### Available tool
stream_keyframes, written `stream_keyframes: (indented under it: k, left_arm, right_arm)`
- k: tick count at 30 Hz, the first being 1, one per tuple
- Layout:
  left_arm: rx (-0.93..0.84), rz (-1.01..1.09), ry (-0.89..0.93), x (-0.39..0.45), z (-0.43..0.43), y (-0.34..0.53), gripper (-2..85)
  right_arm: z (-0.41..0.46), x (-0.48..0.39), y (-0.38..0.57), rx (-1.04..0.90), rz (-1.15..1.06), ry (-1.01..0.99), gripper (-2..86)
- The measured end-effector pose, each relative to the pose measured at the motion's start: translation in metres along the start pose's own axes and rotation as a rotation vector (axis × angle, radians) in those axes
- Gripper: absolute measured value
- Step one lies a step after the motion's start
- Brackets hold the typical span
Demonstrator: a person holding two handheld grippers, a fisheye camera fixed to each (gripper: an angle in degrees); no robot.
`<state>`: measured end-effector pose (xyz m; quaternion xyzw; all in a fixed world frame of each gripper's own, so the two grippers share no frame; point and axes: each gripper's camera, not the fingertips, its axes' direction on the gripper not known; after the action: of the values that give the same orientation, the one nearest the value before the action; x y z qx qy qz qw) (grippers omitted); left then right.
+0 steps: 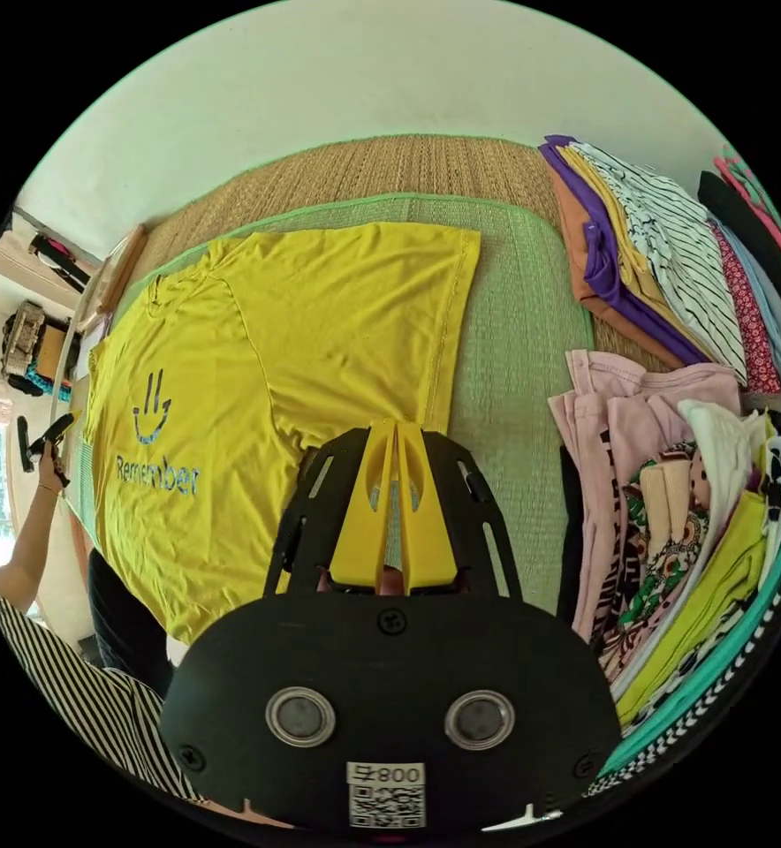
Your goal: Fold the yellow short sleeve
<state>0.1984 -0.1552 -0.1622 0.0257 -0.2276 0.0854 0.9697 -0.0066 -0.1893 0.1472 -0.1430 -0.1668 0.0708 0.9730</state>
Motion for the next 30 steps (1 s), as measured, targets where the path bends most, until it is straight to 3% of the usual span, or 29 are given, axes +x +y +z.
stream_keyframes:
  k: [4, 7, 9, 13, 17, 20, 30]
  left_arm:
    - [-0.163, 0.149, 0.167, 0.051, -0.005, 0.059, 0.3]
    - [-0.272, 0.154, 0.106, 0.067, -0.002, 0.093, 0.3]
    - [-0.326, 0.124, 0.025, 0.067, 0.000, 0.102, 0.3]
    - [-0.303, 0.107, 0.013, 0.073, -0.017, 0.098, 0.2]
    - [-0.291, 0.107, -0.043, 0.098, -0.031, 0.098, 0.2]
    - [-0.263, 0.145, 0.030, 0.127, -0.050, 0.111, 0.2]
    - [-0.397, 0.183, -0.072, 0.185, -0.073, 0.122, 0.3]
  right_arm:
    - [-0.012, -0.036, 0.061, -0.014, -0.024, -0.105, 0.0]
    - [0.007, -0.060, 0.108, -0.109, -0.042, -0.151, 0.0]
    - [0.035, -0.059, 0.131, -0.207, -0.024, -0.047, 0.0]
    - [0.028, -0.027, 0.141, -0.166, 0.073, -0.107, 0.1]
    - [0.016, -0.026, 0.147, -0.161, 0.070, -0.069, 0.1]
    - [-0.006, -0.051, 0.170, -0.122, 0.000, -0.063, 0.1]
    - [0.016, -0.042, 0.249, -0.180, 0.042, -0.134, 0.2]
